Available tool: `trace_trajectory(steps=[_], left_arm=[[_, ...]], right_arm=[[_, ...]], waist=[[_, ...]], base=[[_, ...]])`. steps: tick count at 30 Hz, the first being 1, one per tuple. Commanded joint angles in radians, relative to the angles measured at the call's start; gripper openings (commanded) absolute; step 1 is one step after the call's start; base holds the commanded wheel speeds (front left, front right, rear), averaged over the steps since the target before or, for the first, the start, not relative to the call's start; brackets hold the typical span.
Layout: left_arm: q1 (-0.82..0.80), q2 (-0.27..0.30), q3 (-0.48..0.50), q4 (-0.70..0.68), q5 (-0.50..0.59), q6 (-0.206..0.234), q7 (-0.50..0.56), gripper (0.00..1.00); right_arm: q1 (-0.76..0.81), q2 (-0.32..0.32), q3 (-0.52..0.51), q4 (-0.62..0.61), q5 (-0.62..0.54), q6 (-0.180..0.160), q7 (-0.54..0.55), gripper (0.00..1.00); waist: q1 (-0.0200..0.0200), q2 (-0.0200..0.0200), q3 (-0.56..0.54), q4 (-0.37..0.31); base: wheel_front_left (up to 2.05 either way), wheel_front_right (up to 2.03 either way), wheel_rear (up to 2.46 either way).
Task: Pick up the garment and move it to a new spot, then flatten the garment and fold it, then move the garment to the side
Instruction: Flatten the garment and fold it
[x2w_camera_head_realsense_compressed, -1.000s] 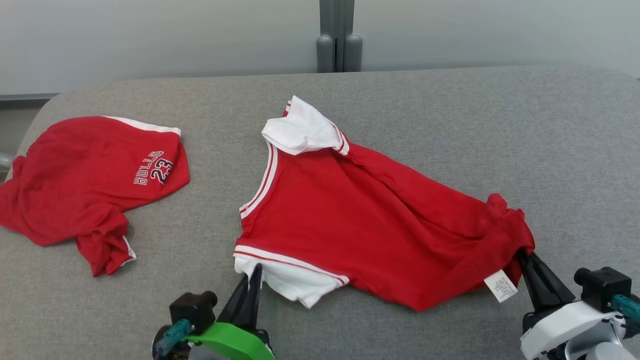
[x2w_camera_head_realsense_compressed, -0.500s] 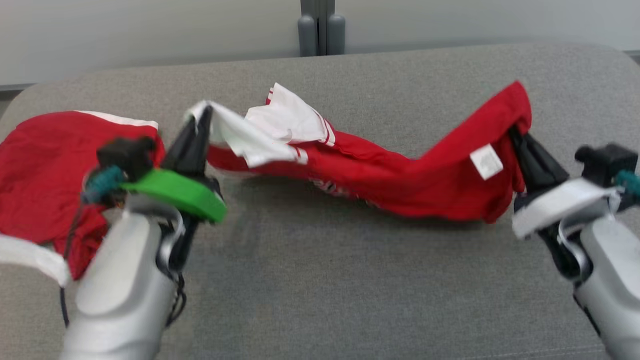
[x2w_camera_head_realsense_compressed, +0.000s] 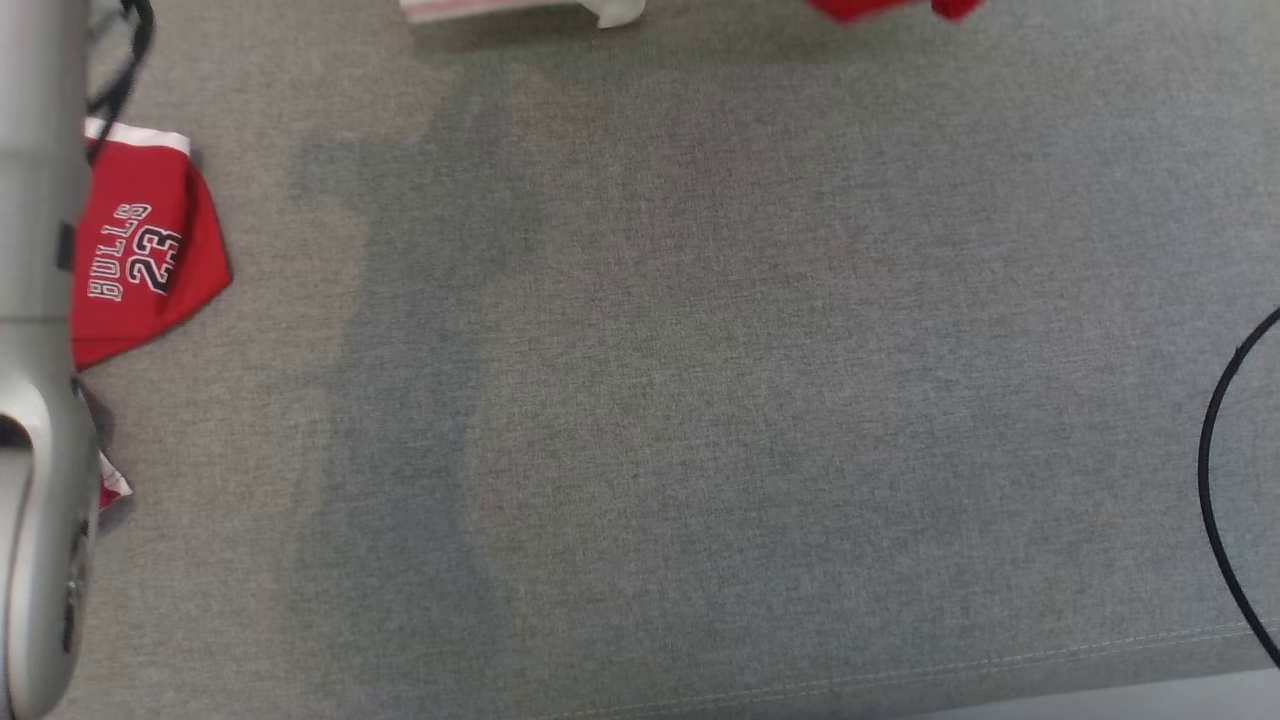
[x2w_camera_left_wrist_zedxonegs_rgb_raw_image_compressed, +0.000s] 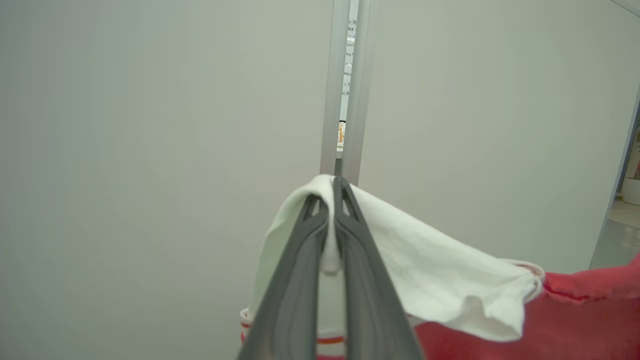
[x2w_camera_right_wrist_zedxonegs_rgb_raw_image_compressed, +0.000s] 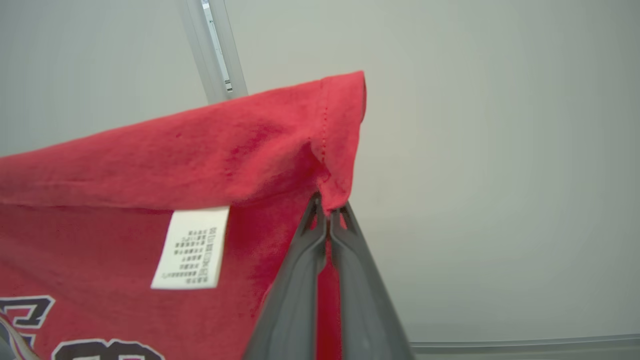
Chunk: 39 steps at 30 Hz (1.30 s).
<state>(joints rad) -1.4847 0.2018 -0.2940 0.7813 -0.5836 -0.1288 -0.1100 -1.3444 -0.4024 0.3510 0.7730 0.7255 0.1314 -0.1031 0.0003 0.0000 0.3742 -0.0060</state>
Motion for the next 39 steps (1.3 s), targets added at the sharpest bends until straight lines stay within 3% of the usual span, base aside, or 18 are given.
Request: trace_trajectory(steps=[1,6,14,16,22,29,39], left_arm=[[-0.061,-0.005,-0.003,0.021,0.004,-0.002,-0.014,0.00],[-0.176,-0.042,-0.042,0.059,-0.023,-0.002,-0.086,0.00],[-0.008,-0.019,-0.145,0.025,-0.094,-0.002,-0.145,0.00],[0.076,0.002,-0.156,-0.003,-0.096,-0.002,-0.152,0.00],[0.416,0.019,-0.063,-0.205,-0.069,0.016,-0.155,0.00],[0.872,-0.022,0.040,-0.461,0.009,0.071,-0.155,0.00],[1.279,-0.113,0.094,-0.581,0.050,0.067,-0.154,0.00]], right_arm=[[-0.054,0.007,0.008,0.019,-0.003,-0.001,-0.018,0.00],[-0.148,0.022,0.068,0.063,0.020,-0.001,-0.070,0.00],[0.001,-0.023,0.224,0.031,0.099,-0.001,-0.132,0.00],[0.069,-0.048,0.259,0.003,0.117,-0.001,-0.145,0.00],[0.308,-0.113,0.301,-0.102,0.169,-0.001,-0.164,0.00],[0.611,-0.139,0.213,-0.267,0.137,-0.001,-0.163,0.00],[0.971,-0.135,0.099,-0.391,0.034,-0.001,-0.162,0.00]], waist=[[-0.0003,0.0000,0.086,-0.040],[-0.0003,0.0000,0.116,-0.041],[-0.0003,0.0000,0.118,-0.023],[-0.0003,0.0000,0.108,-0.022],[-0.0003,0.0000,0.049,-0.016],[-0.0003,0.0000,-0.024,-0.016],[-0.0003,0.0000,-0.119,0.011]], base=[[0.00,0.00,0.00],[0.00,0.00,0.00],[0.00,0.00,0.00],[0.00,0.00,0.00],[0.00,0.00,0.00],[0.00,0.00,0.00],[0.00,0.00,0.00]])
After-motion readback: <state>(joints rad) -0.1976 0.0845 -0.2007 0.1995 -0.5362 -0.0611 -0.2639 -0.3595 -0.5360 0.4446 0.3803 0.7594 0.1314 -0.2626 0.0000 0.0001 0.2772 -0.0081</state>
